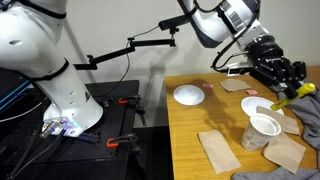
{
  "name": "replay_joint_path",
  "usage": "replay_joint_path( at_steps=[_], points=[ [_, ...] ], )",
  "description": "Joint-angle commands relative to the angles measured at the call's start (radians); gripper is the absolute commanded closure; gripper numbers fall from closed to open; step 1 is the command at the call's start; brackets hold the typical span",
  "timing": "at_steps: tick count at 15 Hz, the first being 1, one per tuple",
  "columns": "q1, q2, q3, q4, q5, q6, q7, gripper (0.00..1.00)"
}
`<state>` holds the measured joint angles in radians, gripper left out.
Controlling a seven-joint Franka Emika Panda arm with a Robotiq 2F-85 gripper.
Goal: Put the marker in the cup
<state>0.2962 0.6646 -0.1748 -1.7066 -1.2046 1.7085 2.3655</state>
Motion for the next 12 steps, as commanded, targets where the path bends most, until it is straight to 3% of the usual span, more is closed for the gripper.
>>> replay_joint_path(
  at_steps=[1, 12],
  points=[
    [-0.064, 0.028, 0.081, 0.031, -0.044, -0.032, 0.007, 0.95],
    [-0.085, 0.107, 0.146, 0.033, -0.119, -0.031, -0.008, 0.95]
  ],
)
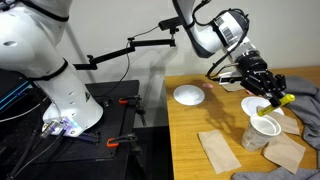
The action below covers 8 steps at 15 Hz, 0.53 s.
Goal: Put the marker in the cup
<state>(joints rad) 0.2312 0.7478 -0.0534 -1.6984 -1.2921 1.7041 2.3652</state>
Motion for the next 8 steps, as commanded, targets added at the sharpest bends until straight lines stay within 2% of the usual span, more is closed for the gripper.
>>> replay_joint_path(
  at_steps=[1, 8],
  points=[
    [-0.021, 0.032, 0.025, 0.026, -0.042, -0.022, -0.008, 0.95],
    [-0.035, 0.084, 0.039, 0.037, -0.129, 0.005, -0.010, 0.95]
  ],
)
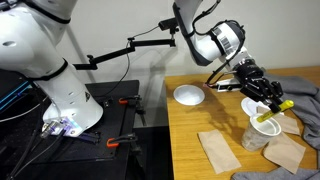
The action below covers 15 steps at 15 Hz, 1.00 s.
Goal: Put the marker in the cup
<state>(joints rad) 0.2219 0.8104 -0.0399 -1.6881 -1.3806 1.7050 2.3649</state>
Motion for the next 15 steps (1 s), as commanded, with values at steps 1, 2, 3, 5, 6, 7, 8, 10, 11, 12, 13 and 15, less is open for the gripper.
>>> replay_joint_path(
  at_steps=[1, 2, 3, 5, 6, 7, 8, 10, 11, 12, 13, 15],
  points=[
    [-0.029, 0.027, 0.029, 0.027, -0.054, 0.012, -0.011, 0.95],
    [-0.033, 0.031, 0.033, 0.028, -0.064, 0.019, -0.011, 0.95],
    [-0.036, 0.034, 0.037, 0.027, -0.074, 0.028, -0.011, 0.95],
    [-0.043, 0.041, 0.044, 0.029, -0.094, 0.042, -0.010, 0.95],
    [-0.046, 0.044, 0.049, 0.030, -0.102, 0.047, -0.011, 0.95],
    [-0.048, 0.048, 0.051, 0.033, -0.109, 0.051, -0.010, 0.95],
    [-0.049, 0.054, 0.053, 0.038, -0.118, 0.054, -0.011, 0.95],
    [-0.051, 0.062, 0.054, 0.045, -0.132, 0.061, -0.013, 0.95],
    [-0.052, 0.068, 0.053, 0.051, -0.139, 0.063, -0.015, 0.95],
    [-0.053, 0.073, 0.053, 0.056, -0.145, 0.064, -0.016, 0.95],
    [-0.053, 0.078, 0.053, 0.062, -0.151, 0.064, -0.018, 0.95],
    [-0.054, 0.090, 0.053, 0.072, -0.164, 0.064, -0.020, 0.95]
  ],
)
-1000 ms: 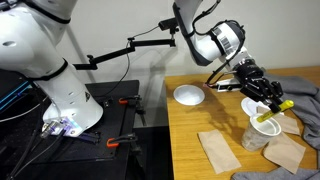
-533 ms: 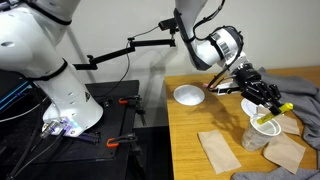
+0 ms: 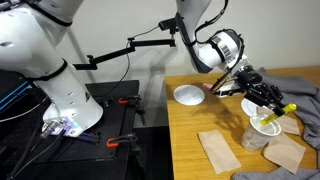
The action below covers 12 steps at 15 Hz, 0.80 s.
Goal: Put the marker in the cup
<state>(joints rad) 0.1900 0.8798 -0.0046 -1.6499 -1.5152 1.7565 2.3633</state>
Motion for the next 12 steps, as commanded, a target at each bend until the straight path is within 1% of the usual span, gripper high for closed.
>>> replay_joint_path(
  at_steps=[1, 12],
  points=[
    [-0.021, 0.029, 0.017, 0.041, -0.034, 0.010, -0.020, 0.95],
    [-0.023, 0.110, 0.019, 0.077, -0.046, 0.006, -0.033, 0.95]
  ],
)
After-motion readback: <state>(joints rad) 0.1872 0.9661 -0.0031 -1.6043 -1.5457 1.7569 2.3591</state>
